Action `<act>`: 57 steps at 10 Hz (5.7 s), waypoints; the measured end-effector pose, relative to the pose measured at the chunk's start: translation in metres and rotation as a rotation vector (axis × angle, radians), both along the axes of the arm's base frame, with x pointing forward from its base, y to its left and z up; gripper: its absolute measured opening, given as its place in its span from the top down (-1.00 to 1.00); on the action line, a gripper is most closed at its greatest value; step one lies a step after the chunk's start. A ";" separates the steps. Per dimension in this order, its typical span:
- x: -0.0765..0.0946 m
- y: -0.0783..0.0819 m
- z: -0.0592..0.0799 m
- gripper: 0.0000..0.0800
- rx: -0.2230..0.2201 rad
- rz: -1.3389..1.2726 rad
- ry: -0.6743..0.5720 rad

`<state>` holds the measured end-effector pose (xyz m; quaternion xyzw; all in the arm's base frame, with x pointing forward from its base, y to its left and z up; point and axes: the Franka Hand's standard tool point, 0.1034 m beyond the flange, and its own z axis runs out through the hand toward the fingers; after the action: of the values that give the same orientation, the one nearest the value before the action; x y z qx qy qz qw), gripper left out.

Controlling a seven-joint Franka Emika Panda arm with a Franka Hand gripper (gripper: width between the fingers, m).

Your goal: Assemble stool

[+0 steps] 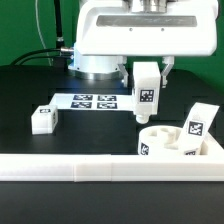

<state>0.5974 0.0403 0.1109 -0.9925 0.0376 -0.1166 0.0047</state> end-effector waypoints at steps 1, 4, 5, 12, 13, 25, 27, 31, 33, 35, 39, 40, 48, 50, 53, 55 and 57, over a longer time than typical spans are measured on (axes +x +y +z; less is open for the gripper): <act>0.000 0.001 -0.001 0.16 -0.001 0.002 -0.001; 0.008 0.004 -0.002 0.16 -0.014 0.051 -0.033; 0.014 0.003 0.002 0.16 -0.024 0.052 -0.139; 0.007 0.009 -0.018 0.16 -0.036 0.070 -0.182; 0.007 0.010 -0.021 0.16 -0.036 0.071 -0.178; 0.002 0.018 -0.037 0.16 -0.039 0.093 -0.162; 0.002 0.016 -0.038 0.16 -0.037 0.068 -0.214; 0.003 0.015 -0.038 -0.37 -0.037 0.064 -0.219; 0.005 0.012 -0.033 -0.57 -0.042 0.078 -0.216; 0.006 0.011 -0.022 -0.61 -0.042 0.091 -0.208; 0.013 0.003 0.012 -0.62 -0.032 0.113 -0.175; 0.012 0.003 0.011 -0.62 -0.033 0.114 -0.173; -0.001 0.006 0.003 -0.62 0.053 0.036 0.185; 0.002 0.005 -0.002 -0.62 0.049 0.026 0.187; 0.012 0.007 -0.013 -0.62 0.043 0.018 0.183; 0.011 0.007 -0.020 -0.62 0.040 0.021 0.189; 0.012 0.006 -0.019 0.00 0.040 0.019 0.188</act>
Offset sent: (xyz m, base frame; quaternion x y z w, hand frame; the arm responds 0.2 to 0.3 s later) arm 0.0000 0.0000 0.0000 0.0000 0.0000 0.0000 1.0000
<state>0.6090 0.0461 0.0914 -0.9990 0.0306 -0.0222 0.0221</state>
